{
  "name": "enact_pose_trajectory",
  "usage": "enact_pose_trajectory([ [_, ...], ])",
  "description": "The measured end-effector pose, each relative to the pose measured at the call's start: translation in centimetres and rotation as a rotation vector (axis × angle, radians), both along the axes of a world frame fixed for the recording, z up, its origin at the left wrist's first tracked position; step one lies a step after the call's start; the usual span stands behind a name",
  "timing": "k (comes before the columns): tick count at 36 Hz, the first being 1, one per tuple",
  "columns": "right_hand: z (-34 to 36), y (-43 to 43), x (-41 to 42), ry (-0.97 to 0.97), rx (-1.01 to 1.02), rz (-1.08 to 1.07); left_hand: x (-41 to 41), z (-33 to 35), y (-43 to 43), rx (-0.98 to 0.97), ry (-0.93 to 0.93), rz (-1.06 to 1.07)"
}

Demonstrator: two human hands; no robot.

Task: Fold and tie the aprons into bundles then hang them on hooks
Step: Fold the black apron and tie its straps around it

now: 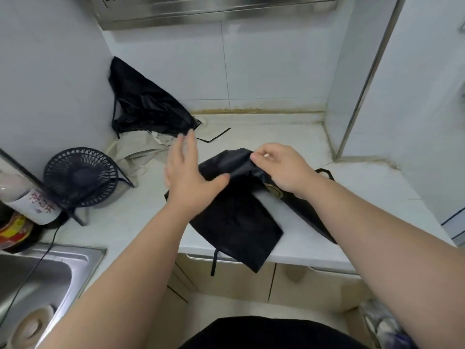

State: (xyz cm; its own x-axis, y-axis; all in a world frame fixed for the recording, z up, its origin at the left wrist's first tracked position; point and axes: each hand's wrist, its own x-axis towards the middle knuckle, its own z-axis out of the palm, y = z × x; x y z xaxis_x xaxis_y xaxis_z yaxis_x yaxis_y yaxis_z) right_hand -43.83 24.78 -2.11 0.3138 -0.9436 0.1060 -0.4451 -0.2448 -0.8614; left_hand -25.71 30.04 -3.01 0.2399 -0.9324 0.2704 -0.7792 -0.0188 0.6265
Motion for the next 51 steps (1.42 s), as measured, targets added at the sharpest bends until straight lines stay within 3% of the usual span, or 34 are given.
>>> enact_pose_trajectory([
  [2, 0.1, 1.7, 1.2, -0.040, 0.021, 0.046, -0.3, 0.1, 0.8, 0.102, -0.209, -0.203],
  [5, -0.7, 4.4, 2.5, -0.011, 0.042, 0.009, 0.3, -0.9, 1.7, 0.143, -0.302, -0.237],
  [9, -2.9, 7.0, 1.8, 0.142, 0.126, -0.300, 1.7, -3.1, 2.5, 0.065, 0.109, -0.106],
  [12, -5.7, 8.9, 0.1, 0.134, 0.371, -0.623, 1.9, -3.8, 3.5, 0.054, 0.379, -0.035],
  [14, -7.1, 10.7, -0.8, -0.091, 0.674, -0.807, 1.4, -4.5, 4.7, 0.125, 0.473, -0.087],
  [17, -8.0, 12.8, -1.8, -0.563, 1.054, -0.848, 0.7, -5.6, 6.3, 0.335, 0.559, -0.224],
  [20, -9.0, 13.6, -1.8, -0.906, 1.049, -0.867, 0.3, -6.5, 7.5, 0.637, 0.565, -0.395],
  [21, -9.4, 13.8, -1.7, -0.927, 1.020, -0.883, 0.2, -6.7, 7.9, 0.704, 0.579, -0.435],
  [24, -10.2, 14.0, -1.4, -0.848, 1.051, -0.921, -0.5, -7.1, 9.0, 0.822, 0.748, -0.477],
  [29, -12.1, 14.8, -2.7, -0.486, 1.183, -1.073, -2.0, -7.7, 9.4, 0.809, 1.019, -0.461],
  [32, -14.2, 15.1, -4.0, -0.638, 1.232, -1.062, -2.6, -8.3, 9.4, 0.820, 1.097, -0.459],
  [36, -15.3, 14.3, -5.9, -0.782, 1.074, -1.085, -3.7, -9.3, 9.6, 0.949, 0.932, -0.547],
  [38, -14.3, 13.7, -6.6, -0.796, 0.938, -1.046, -4.2, -9.1, 9.4, 1.067, 0.693, -0.661],
  [41, -11.4, 12.9, -7.3, -0.664, 0.689, -0.836, -5.2, -8.1, 9.0, 1.229, 0.294, -0.833],
  [43, -9.5, 12.4, -8.5, -0.540, 0.579, -0.738, -6.6, -7.3, 8.1, 1.084, 0.248, -0.746],
  [47, -6.8, 11.4, -11.7, -0.475, 0.513, -0.718, -9.6, -7.0, 5.0, 0.425, 0.121, -0.502],
  [51, -5.2, 11.5, -14.3, -0.522, 0.517, -0.678, -12.5, -7.1, 2.8, 0.342, -0.027, -0.555],
])
